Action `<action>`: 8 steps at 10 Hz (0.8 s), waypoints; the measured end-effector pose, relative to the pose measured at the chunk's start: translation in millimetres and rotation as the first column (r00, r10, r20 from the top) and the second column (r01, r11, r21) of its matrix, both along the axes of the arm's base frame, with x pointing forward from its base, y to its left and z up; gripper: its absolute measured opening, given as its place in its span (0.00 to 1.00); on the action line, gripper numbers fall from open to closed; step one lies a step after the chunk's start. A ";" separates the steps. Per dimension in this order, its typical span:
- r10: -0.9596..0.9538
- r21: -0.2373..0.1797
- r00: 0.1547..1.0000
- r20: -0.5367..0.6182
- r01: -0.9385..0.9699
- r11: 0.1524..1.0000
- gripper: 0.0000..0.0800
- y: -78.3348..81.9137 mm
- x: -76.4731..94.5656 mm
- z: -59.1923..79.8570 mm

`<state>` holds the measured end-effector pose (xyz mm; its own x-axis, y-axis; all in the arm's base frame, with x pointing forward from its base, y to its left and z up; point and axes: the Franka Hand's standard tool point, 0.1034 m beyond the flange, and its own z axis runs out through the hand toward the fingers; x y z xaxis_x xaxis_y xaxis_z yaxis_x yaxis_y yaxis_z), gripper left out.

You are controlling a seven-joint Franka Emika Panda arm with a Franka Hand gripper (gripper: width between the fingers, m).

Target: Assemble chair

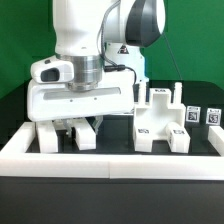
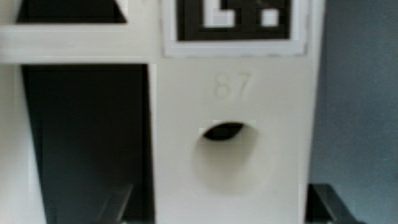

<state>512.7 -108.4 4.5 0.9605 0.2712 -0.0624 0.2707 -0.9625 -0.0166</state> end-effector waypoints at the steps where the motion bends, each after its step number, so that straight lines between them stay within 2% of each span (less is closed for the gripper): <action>1: 0.000 0.000 1.000 0.000 0.000 1.000 0.36 0.0 0.0 0.0; 4: -0.029 -0.001 1.000 0.000 0.029 1.000 0.36 1.9 0.5 1.9; 6: -0.099 0.007 0.995 0.012 0.099 0.995 0.36 12.3 1.4 21.6; 8: -0.120 0.016 0.993 0.016 0.119 0.993 0.36 13.8 3.7 36.2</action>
Offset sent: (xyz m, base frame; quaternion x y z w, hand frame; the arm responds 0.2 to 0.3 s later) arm 0.0000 0.0000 0.0000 0.0000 0.0000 0.0000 1.0000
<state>516.4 -94.6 40.7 0.9869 0.1553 -0.0425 0.1542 -0.9876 -0.0279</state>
